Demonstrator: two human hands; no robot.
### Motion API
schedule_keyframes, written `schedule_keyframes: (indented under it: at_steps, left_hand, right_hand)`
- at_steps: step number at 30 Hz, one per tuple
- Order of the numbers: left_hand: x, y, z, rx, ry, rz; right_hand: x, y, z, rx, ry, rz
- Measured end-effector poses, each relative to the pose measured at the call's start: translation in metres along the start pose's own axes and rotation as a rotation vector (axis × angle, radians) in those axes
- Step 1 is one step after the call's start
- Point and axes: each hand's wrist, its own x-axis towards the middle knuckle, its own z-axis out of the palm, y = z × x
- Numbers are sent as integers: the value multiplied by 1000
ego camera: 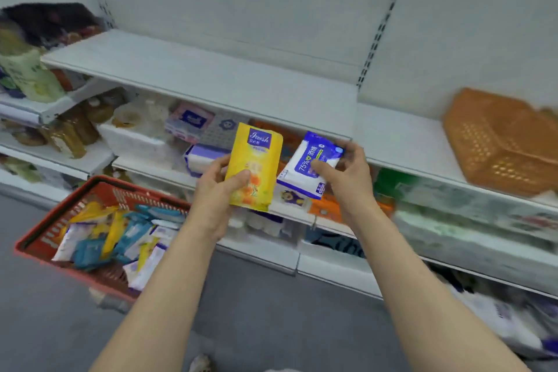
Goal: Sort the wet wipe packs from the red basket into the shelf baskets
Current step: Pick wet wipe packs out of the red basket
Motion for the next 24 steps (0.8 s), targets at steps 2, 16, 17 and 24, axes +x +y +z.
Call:
schedule_keyframes:
  at_steps: [2, 16, 17, 24]
  left_hand:
    - [-18, -7, 63, -22, -41, 35]
    - [-98, -57, 381, 82, -211, 6]
    - [-96, -56, 398, 91, -225, 3]
    - [-63, -69, 514, 43, -411, -24]
  right_hand:
    - [-3, -14, -64, 20, 63, -42]
    - [-13, -56, -392, 174, 576, -117]
    - [-9, -59, -405, 191, 589, -133]
    - [45, -73, -493, 223, 655, -175]
